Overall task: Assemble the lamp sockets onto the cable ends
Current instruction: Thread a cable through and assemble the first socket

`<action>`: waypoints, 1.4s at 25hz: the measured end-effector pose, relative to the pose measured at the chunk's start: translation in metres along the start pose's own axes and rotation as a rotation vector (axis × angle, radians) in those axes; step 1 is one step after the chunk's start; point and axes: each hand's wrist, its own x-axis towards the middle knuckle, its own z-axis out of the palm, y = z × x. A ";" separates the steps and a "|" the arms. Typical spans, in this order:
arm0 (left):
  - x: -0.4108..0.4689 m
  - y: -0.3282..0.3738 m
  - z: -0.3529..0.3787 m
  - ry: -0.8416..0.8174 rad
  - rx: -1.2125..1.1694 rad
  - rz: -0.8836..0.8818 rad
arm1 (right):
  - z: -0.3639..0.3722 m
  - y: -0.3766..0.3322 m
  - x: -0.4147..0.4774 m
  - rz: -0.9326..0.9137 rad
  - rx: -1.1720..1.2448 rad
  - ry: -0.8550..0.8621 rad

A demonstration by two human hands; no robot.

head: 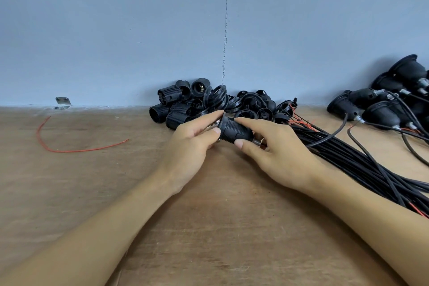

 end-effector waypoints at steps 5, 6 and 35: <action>-0.006 -0.002 0.007 0.079 0.365 0.254 | 0.001 -0.002 0.001 0.057 0.085 0.072; -0.006 -0.004 0.007 0.093 0.363 0.274 | 0.002 -0.003 0.001 0.061 0.095 0.084; -0.006 -0.005 0.008 0.168 0.267 0.318 | 0.004 -0.011 0.000 0.067 0.217 0.117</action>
